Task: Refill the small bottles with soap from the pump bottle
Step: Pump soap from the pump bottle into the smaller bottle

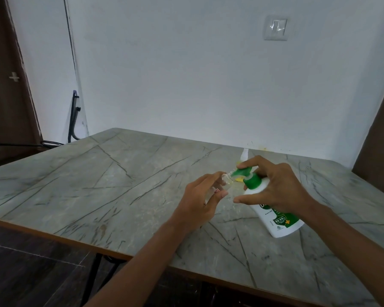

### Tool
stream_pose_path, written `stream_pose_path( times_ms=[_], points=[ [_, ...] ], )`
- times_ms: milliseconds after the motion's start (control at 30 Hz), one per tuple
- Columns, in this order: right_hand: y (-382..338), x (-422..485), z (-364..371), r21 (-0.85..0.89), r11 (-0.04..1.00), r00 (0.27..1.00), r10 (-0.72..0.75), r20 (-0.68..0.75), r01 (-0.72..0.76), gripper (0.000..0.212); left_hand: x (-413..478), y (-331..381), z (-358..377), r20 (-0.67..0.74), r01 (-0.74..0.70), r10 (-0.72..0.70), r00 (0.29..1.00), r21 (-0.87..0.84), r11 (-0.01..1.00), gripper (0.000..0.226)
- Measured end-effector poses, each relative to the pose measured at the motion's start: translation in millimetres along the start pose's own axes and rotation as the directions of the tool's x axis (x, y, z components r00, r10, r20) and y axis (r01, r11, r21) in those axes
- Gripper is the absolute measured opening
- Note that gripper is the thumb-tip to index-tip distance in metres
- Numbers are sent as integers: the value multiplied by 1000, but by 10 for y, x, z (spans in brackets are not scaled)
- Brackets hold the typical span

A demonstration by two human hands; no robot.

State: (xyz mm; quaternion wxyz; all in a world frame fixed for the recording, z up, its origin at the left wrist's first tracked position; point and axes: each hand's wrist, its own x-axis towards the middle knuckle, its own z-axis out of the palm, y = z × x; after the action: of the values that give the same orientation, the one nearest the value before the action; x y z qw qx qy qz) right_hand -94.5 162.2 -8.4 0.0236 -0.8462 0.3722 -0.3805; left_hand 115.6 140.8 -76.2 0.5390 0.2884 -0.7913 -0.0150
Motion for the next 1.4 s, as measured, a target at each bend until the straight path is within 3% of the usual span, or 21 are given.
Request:
stream_pose_path(
  times_ms=[133, 300, 867, 1200, 1400],
  points=[
    [18, -6, 0, 13, 1000, 1000, -8, -12, 8, 60, -3, -4, 8, 8, -10, 10, 1000, -10, 1000, 37],
    [26, -12, 8, -44, 999, 999, -21, 47, 23, 73, 13, 26, -32, -54, -8, 6, 999, -36, 999, 37],
    [56, -13, 11, 16, 998, 998, -57, -33, 57, 62, -5, 21, -34, -21, -44, 44, 999, -39, 998, 38],
    [17, -33, 30, -98, 991, 996, -91, 25, 93, 68, 0, 2, -35, -49, -32, 29, 998, -45, 998, 36],
    [-12, -23, 26, -57, 995, 997, -78, 3, 78, 68, 10, 17, -40, -48, -47, 45, 998, -39, 998, 34]
  ],
)
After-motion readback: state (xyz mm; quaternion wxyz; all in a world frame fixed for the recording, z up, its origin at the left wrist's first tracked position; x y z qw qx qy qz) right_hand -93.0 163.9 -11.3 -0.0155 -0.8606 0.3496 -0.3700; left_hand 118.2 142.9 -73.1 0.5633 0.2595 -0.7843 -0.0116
